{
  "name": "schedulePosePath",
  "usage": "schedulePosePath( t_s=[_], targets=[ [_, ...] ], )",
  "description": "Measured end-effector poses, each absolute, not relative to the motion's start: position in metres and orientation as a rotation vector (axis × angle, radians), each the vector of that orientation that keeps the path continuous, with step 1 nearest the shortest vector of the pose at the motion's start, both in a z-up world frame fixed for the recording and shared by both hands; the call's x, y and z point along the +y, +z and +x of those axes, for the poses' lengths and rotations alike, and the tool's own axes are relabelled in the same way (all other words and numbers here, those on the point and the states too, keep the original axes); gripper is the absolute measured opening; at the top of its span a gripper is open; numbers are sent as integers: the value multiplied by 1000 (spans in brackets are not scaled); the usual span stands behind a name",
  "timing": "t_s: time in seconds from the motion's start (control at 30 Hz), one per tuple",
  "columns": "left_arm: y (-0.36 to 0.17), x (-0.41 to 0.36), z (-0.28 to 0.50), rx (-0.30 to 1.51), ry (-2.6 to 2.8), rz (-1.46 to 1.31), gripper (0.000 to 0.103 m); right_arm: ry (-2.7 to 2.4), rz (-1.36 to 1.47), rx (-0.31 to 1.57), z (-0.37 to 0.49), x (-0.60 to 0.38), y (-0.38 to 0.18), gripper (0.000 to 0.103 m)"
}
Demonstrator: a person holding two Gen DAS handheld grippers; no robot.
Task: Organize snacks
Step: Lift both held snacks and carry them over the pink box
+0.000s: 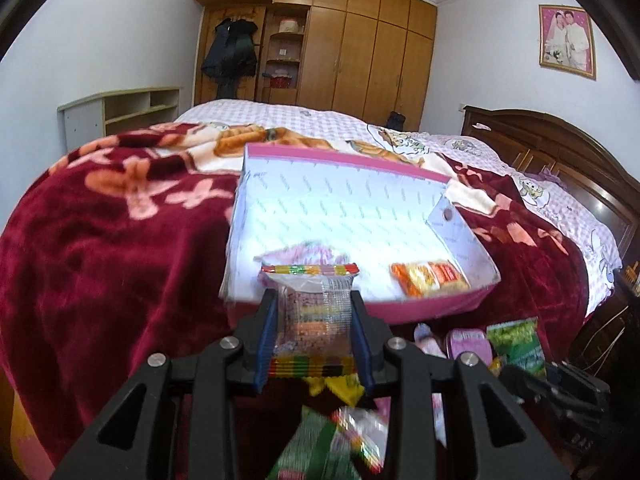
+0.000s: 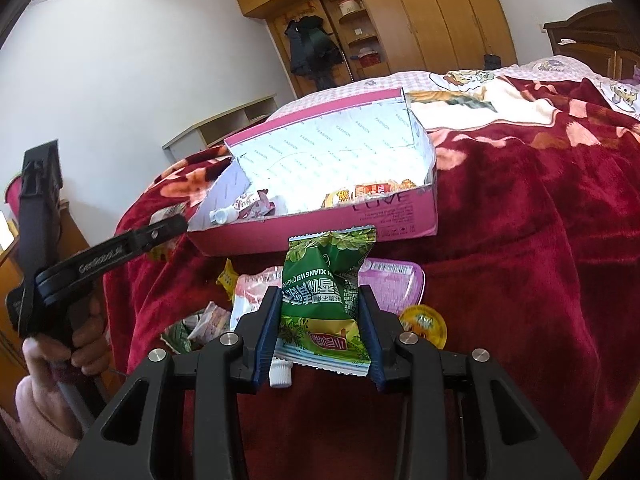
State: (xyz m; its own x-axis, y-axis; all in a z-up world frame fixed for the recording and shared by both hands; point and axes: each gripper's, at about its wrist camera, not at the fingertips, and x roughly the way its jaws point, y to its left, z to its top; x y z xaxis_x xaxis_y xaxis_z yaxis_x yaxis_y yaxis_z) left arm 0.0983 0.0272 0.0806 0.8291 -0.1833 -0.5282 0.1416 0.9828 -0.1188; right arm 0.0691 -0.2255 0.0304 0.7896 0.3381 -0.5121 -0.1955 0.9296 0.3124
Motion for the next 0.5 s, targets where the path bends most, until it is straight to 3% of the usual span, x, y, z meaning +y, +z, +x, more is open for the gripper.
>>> schedulePosePath(
  t_s=[0.5],
  targets=[
    [71,8,178,599,-170,-59,35,303,254,608,84,-229,33,39]
  ],
)
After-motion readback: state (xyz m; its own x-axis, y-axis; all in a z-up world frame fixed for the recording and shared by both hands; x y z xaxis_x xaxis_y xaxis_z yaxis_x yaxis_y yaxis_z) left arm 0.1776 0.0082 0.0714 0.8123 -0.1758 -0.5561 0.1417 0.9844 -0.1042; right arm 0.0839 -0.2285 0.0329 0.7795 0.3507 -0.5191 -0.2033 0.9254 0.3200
